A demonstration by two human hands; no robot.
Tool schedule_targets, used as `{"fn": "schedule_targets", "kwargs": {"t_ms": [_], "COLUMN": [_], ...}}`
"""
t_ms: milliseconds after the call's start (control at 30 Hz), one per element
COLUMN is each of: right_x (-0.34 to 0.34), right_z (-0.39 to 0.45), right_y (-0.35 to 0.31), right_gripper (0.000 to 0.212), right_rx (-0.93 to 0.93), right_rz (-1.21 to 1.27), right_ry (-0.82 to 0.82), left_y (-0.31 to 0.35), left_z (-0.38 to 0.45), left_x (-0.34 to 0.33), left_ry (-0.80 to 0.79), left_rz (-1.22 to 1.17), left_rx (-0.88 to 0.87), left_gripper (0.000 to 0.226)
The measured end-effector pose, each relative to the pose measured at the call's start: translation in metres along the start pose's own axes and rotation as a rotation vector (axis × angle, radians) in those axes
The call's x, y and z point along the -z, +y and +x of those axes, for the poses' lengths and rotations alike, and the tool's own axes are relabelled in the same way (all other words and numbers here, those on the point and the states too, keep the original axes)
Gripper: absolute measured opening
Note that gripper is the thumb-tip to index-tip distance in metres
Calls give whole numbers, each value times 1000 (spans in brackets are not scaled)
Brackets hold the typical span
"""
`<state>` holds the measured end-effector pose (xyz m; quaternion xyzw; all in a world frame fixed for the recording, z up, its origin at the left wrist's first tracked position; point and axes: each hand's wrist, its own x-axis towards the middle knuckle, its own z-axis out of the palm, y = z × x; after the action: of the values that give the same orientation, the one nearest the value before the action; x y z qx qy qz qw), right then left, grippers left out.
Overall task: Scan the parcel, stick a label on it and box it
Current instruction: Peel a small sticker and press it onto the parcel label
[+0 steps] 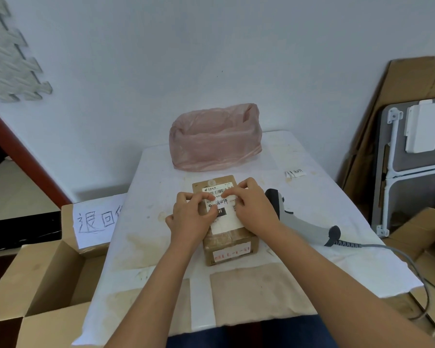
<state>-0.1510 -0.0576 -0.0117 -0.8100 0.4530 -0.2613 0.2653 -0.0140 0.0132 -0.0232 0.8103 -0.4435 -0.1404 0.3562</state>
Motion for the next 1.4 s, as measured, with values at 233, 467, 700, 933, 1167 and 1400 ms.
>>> {"fn": "schedule_targets", "kwargs": {"t_ms": [233, 467, 700, 933, 1167, 1400], "right_x": [2, 8, 17, 17, 22, 21], "right_z": [0, -13, -19, -31, -51, -81], "right_y": [2, -3, -9, -1, -11, -15], "right_gripper": [32, 34, 32, 28, 46, 40], "right_rx": [-15, 72, 144, -38, -336, -381], "right_rz": [-31, -170, -320, -78, 229, 631], "right_ry": [64, 18, -55, -19, -142, 70], "left_y": [0, 1, 3, -13, -17, -12], "left_z": [0, -1, -3, -13, -54, -83], "left_x": [0, -1, 0, 7, 21, 48], "left_ry": [-8, 9, 2, 12, -333, -438], "left_rz": [0, -13, -22, -222, -543, -712], "left_rx": [6, 18, 27, 50, 212, 109], "left_gripper": [18, 16, 14, 40, 38, 79]}}
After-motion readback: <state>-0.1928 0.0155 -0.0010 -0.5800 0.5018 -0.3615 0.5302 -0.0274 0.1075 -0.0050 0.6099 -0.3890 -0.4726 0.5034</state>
